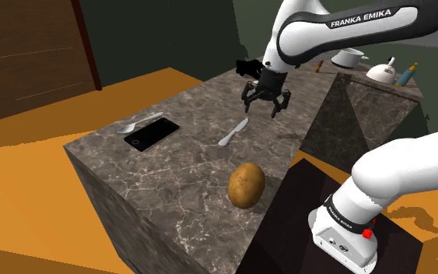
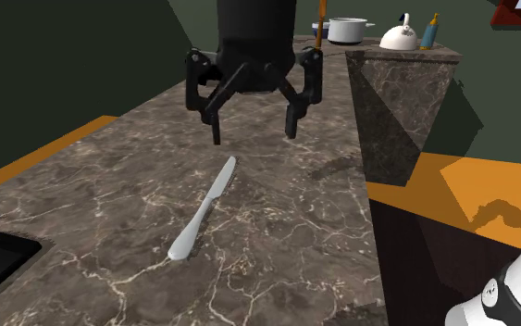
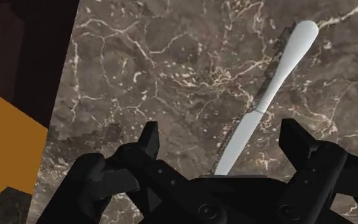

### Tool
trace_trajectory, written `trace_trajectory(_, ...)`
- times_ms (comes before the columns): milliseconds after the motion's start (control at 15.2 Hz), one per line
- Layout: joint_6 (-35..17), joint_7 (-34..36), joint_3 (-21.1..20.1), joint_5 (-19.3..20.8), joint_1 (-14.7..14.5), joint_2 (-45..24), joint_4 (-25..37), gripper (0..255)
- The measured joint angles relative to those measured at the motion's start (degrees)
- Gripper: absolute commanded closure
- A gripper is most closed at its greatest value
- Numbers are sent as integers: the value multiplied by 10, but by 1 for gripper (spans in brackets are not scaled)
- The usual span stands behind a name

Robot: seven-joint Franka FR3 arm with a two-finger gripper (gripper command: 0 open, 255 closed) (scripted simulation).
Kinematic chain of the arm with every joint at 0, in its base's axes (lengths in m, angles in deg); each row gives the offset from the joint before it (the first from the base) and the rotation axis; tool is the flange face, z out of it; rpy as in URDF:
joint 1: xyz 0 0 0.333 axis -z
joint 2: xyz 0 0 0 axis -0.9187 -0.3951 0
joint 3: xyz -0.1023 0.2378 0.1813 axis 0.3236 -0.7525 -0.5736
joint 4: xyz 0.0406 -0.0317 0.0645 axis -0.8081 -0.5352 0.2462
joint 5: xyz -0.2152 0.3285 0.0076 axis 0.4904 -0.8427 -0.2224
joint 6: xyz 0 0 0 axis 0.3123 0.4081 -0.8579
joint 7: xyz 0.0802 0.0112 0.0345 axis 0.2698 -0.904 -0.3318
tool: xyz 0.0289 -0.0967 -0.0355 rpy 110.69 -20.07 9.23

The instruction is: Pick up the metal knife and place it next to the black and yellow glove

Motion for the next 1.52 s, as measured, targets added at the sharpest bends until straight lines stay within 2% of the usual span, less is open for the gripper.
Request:
trace_trajectory(264, -112, 136, -51, -19, 36, -73, -8, 0)
trace_trajectory(462, -175, 220, -78, -16, 62, -123, -2, 0)
trace_trajectory(924, -248, 248, -97, -3, 74, -180, -15, 0)
trace_trajectory(1320, -257, 249, -98, -2, 74, -185, -18, 0)
trace_trajectory(1386, -257, 249, -98, -2, 74, -185, -18, 255)
trace_trajectory(1518, -255, 249, -98, -2, 74, -184, -18, 255)
